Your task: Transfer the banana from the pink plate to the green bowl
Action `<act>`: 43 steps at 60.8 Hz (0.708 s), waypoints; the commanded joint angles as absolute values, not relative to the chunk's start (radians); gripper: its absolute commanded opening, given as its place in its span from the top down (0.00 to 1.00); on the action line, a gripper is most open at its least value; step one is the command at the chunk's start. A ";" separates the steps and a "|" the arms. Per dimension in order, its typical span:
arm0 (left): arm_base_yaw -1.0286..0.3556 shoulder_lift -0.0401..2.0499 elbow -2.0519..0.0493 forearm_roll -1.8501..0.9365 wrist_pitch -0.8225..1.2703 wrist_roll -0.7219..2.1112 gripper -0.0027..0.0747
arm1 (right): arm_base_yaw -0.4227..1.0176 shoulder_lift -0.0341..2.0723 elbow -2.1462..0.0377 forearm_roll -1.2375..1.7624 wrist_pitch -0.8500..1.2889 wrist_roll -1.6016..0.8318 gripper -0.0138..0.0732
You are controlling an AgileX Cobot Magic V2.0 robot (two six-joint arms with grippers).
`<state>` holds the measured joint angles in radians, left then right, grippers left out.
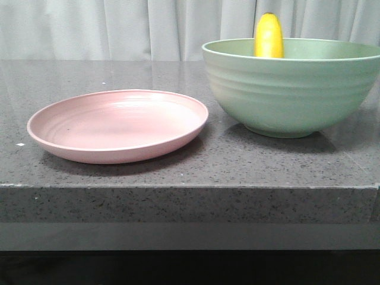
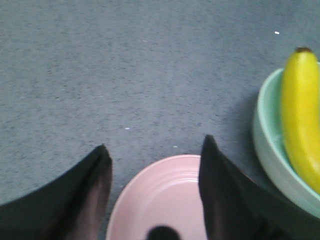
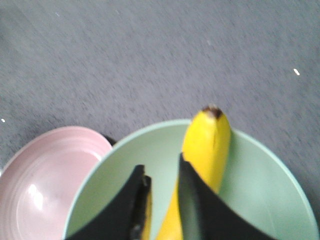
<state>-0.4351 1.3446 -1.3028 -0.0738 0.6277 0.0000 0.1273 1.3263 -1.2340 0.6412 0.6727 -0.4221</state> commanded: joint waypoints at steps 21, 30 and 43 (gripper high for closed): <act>-0.187 1.203 -1.214 -0.068 0.541 -0.016 0.99 | 0.122 1.157 -1.249 0.253 0.714 -0.118 0.92; -0.186 1.052 -1.045 -0.064 0.482 -0.016 0.99 | 0.122 1.013 -1.070 0.253 0.594 -0.113 0.92; -0.186 0.765 -0.753 -0.064 0.354 -0.016 0.99 | 0.123 0.751 -0.728 0.264 0.307 -0.120 0.92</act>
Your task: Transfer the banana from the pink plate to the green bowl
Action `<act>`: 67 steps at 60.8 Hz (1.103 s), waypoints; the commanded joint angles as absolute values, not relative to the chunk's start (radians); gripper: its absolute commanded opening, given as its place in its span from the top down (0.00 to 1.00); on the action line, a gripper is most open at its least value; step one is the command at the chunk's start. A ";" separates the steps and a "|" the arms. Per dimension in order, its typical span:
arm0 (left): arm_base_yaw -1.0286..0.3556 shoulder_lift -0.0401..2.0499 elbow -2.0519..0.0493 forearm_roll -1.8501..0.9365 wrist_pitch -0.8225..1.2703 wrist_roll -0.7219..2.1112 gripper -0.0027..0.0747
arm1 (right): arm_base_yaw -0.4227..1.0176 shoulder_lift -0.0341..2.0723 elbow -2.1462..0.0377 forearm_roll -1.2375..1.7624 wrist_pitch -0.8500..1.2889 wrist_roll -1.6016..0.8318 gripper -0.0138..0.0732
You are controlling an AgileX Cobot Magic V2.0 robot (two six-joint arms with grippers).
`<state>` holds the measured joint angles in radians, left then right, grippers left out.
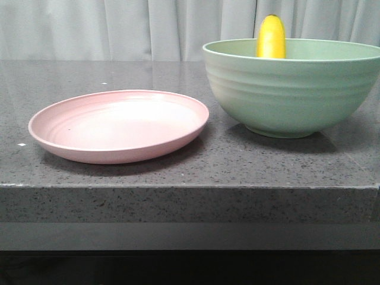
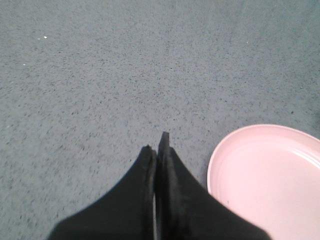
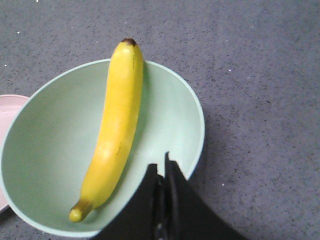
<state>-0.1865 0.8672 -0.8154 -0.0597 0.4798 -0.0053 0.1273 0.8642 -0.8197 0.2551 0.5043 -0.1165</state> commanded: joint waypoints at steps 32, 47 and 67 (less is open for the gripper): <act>-0.186 0.205 -0.330 -0.081 0.213 -0.016 0.99 | 0.123 0.210 -0.328 0.280 0.214 -0.120 0.92; -0.186 0.200 -0.330 -0.081 0.209 -0.016 0.99 | 0.123 0.195 -0.328 0.280 0.222 -0.120 0.92; -0.186 0.200 -0.330 -0.081 0.209 -0.016 0.99 | 0.123 0.195 -0.328 0.280 0.225 -0.120 0.92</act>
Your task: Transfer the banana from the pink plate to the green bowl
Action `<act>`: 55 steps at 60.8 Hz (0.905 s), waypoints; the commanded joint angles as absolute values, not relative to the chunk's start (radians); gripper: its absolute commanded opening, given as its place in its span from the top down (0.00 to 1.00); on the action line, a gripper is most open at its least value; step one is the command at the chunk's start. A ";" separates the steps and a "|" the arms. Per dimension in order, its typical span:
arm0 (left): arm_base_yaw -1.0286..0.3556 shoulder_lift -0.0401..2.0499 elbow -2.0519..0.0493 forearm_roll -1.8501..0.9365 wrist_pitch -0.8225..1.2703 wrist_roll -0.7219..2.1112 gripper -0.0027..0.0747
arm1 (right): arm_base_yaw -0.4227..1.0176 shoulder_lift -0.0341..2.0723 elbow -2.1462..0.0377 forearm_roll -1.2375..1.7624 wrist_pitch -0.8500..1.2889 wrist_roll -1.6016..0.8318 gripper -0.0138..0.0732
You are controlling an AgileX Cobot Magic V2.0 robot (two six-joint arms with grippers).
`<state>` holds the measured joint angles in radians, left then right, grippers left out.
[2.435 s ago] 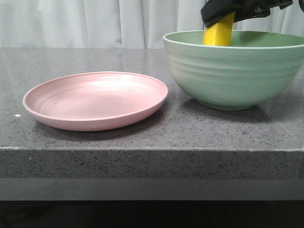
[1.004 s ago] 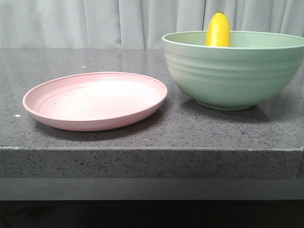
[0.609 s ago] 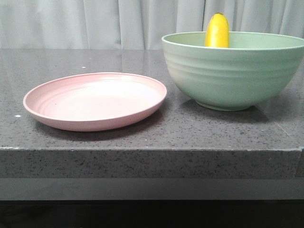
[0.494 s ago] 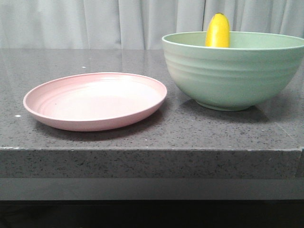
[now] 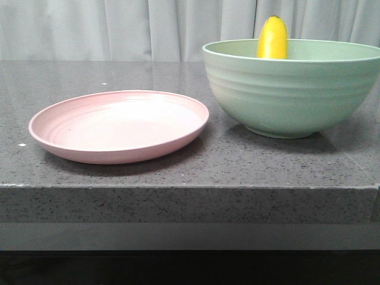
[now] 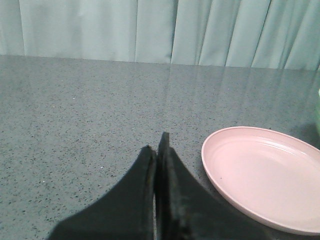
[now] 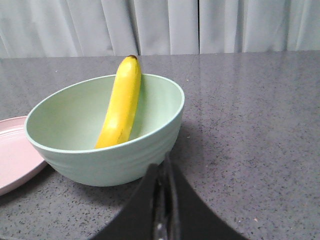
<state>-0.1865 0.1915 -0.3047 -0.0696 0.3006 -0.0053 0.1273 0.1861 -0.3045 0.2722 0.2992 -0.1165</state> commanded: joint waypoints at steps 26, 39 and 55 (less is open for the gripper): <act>-0.079 0.042 -0.114 -0.092 0.189 -0.016 0.99 | 0.123 0.195 -0.328 0.280 0.225 -0.120 0.92; -0.021 -0.023 0.000 -0.106 0.156 -0.016 0.99 | 0.123 0.194 -0.328 0.280 0.225 -0.120 0.92; -0.016 -0.024 0.011 -0.111 0.138 -0.016 0.99 | 0.123 0.194 -0.328 0.280 0.225 -0.120 0.92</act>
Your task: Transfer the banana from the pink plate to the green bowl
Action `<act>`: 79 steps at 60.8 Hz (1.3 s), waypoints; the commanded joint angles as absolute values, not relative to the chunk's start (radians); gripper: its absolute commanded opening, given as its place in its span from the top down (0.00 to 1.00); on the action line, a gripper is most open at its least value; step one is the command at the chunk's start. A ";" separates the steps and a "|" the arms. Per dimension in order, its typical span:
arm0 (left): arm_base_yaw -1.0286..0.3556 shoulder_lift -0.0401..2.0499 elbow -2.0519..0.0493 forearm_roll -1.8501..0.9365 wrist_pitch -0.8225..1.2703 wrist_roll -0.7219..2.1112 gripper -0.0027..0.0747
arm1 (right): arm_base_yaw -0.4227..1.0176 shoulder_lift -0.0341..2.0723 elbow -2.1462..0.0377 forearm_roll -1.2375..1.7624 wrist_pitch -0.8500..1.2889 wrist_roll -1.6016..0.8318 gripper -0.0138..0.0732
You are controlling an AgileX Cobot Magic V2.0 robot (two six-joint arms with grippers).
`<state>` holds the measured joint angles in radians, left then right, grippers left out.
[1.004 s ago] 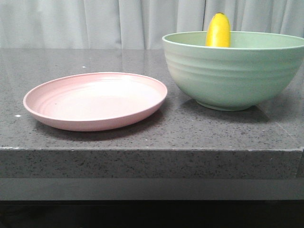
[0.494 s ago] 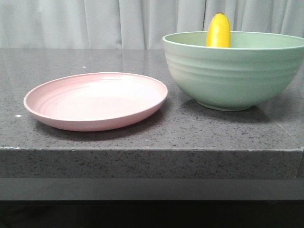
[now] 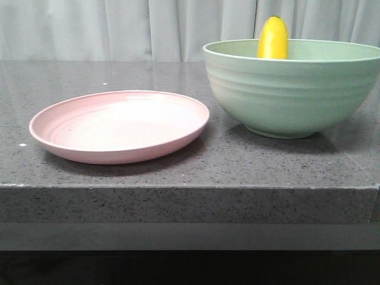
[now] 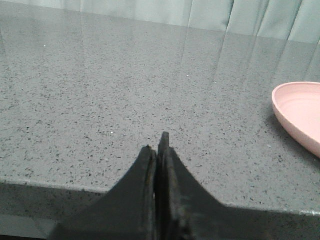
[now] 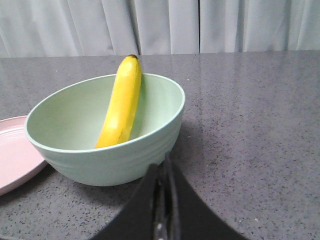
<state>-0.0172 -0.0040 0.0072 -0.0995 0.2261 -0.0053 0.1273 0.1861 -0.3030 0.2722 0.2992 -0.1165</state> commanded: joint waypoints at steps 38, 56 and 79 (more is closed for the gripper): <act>-0.016 -0.023 0.011 -0.111 0.138 -0.016 0.99 | 0.123 0.194 -0.328 0.280 0.225 -0.120 0.92; -0.016 -0.023 0.011 -0.111 0.138 -0.016 0.99 | 0.122 0.193 -0.303 0.266 0.200 -0.119 0.92; -0.016 -0.023 0.011 -0.111 0.138 -0.016 0.99 | 0.022 -0.003 0.025 0.166 0.032 -0.024 0.92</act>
<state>-0.0172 -0.0040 0.0072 -0.1012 0.2243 -0.0053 0.0440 0.0382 -0.0026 0.1771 0.1326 -0.0382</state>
